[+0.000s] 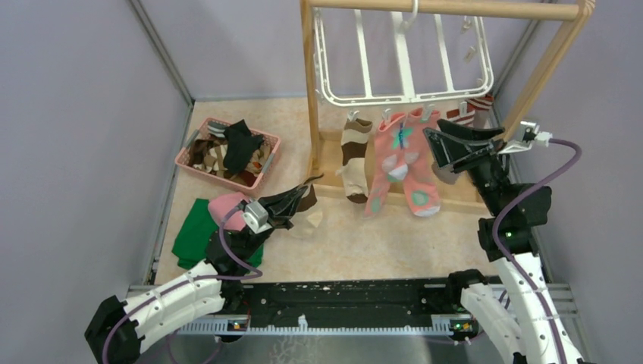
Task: Clip the socks to the hanger
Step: Adjust the hanger on the clothesline.
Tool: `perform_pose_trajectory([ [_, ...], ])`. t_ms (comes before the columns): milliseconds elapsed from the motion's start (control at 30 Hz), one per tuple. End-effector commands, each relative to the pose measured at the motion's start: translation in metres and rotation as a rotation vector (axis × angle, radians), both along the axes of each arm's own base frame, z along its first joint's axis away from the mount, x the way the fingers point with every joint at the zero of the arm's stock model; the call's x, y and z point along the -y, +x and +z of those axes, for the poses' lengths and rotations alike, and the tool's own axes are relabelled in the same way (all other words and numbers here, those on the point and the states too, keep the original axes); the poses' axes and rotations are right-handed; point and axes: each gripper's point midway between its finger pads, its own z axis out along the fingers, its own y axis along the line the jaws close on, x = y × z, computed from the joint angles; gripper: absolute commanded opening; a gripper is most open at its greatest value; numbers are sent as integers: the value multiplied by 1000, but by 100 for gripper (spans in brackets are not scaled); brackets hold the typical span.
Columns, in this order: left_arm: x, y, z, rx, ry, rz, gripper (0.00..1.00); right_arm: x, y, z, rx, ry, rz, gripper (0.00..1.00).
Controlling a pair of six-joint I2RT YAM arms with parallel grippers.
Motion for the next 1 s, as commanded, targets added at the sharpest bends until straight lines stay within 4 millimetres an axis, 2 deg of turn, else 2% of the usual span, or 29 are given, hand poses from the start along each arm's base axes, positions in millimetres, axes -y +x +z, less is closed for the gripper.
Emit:
perform_pose_trajectory([
  [0,-6,-7,31,75,-51,-1,0,-25,-18,-8,105,-249,87,76],
  [167,-7,-6,32,84,-42,11,0,-54,-22,-12,132,-397,142,78],
  [367,-6,-7,33,91,-28,11,0,-108,-12,-18,162,-585,187,78],
  [433,-6,-7,32,91,-23,8,0,-126,-11,-8,220,-663,163,78],
  [500,-5,-7,31,91,-18,6,0,-142,-10,12,307,-721,124,78],
  [533,-4,-8,31,91,-14,2,0,-149,-11,23,342,-730,118,78],
  [700,-4,-8,30,90,-8,-1,0,-179,-2,54,394,-737,80,78],
  [800,-4,-9,30,92,0,-2,0,-201,17,57,349,-797,55,77],
  [833,-5,-9,30,93,0,0,0,-203,24,64,339,-804,24,77],
  [967,-7,-10,30,94,-2,8,0,-213,55,67,270,-856,-59,71],
])
